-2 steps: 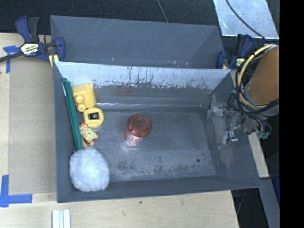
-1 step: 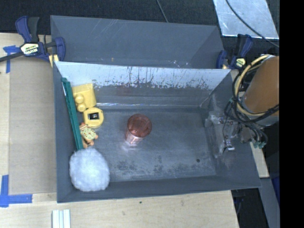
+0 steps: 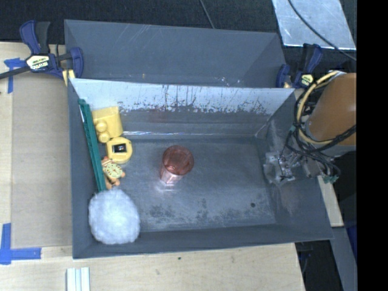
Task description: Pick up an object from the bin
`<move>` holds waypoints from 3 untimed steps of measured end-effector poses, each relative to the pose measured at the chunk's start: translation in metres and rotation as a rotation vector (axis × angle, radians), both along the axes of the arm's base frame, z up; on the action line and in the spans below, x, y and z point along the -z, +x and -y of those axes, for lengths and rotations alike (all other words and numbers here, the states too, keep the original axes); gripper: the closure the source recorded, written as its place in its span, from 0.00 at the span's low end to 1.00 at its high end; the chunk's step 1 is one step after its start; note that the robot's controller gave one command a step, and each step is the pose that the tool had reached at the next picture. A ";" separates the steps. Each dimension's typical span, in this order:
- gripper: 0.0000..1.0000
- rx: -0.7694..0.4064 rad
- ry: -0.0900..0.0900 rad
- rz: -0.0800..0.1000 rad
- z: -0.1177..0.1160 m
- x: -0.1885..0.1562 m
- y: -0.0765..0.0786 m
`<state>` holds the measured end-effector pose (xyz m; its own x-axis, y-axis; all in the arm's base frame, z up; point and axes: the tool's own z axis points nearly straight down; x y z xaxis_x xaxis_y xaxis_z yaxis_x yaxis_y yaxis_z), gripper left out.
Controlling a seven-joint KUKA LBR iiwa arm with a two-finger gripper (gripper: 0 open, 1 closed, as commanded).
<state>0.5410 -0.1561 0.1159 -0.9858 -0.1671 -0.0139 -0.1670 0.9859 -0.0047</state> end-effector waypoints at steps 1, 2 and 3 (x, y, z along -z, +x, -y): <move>1.00 0.000 0.000 0.000 0.000 0.000 0.000; 1.00 -0.002 0.001 -0.001 -0.027 0.048 -0.036; 1.00 0.002 0.002 -0.005 -0.028 0.047 -0.034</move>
Offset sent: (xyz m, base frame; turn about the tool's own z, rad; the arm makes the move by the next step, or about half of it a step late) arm -0.0353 0.0264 -0.0459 -0.0009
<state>0.5067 -0.1284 0.0689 -0.9863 -0.1646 -0.0097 -0.1646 0.9864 -0.0018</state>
